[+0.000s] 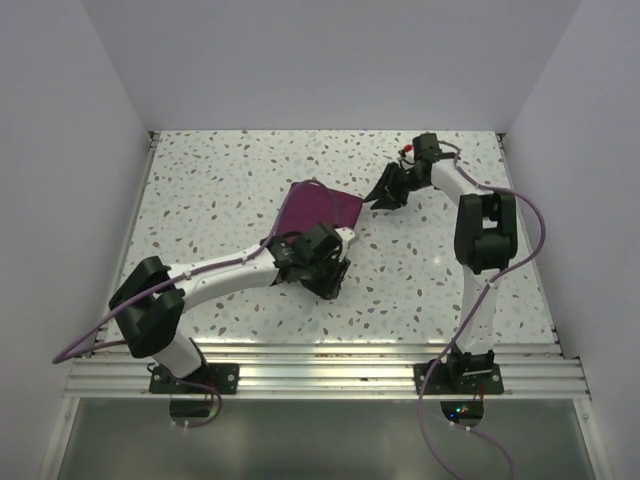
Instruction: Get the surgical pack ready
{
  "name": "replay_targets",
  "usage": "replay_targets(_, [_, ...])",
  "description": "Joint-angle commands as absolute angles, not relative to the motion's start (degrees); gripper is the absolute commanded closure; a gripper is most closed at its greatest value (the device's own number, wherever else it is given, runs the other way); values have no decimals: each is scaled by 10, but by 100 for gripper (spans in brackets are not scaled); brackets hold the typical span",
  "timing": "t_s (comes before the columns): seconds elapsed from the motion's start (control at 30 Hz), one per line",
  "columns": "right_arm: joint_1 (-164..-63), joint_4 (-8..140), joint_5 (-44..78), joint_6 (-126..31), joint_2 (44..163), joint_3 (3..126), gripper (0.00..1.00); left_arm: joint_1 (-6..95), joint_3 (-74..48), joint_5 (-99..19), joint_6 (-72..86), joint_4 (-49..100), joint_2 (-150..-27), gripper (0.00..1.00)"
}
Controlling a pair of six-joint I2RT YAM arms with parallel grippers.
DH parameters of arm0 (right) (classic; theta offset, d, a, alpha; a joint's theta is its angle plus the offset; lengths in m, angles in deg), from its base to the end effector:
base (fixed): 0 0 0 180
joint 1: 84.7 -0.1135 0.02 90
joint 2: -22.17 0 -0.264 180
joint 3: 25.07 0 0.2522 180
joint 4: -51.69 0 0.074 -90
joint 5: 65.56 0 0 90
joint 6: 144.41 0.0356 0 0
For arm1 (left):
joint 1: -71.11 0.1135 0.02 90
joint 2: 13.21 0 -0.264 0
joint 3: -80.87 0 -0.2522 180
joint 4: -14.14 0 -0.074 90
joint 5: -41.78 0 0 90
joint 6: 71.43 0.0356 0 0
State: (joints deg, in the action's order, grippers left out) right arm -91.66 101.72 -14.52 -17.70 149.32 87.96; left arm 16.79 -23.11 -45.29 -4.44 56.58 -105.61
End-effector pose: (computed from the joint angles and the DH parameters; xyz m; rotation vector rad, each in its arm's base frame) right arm 0.4622 0.0790 0.1709 0.4914 2.7218 1.1405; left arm 0.1908 -0.2689 0.2124 0.7471 2.5944 -0.5245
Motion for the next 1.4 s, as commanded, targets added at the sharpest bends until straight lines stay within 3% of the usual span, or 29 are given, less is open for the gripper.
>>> replay_targets(0.0, [-921, 1031, -125, -225, 1399, 867, 63, 195, -207, -397, -50, 566, -1000, 55])
replay_targets(0.23, [-973, 1016, -143, -239, 1371, 855, 73, 249, -229, -309, -72, 483, -1010, 86])
replay_targets(0.33, [-1006, 1011, -183, -234, 1398, 868, 79, 257, -235, -257, -78, 434, -1033, 91])
replay_targets(0.47, [-1017, 911, -218, -168, 1398, 797, 89, 253, -238, -207, -82, 381, -1086, 94])
replay_targets(0.67, [-1010, 895, -235, -184, 1416, 744, 94, 253, -295, -193, -94, 346, -1104, 96])
replay_targets(1.03, [-988, 877, -239, -198, 1401, 690, 95, 300, -306, -251, -80, 408, -1153, 98])
replay_targets(1.37, [-986, 900, -235, -199, 1365, 695, 94, 445, -272, -278, -35, 471, -1160, 97])
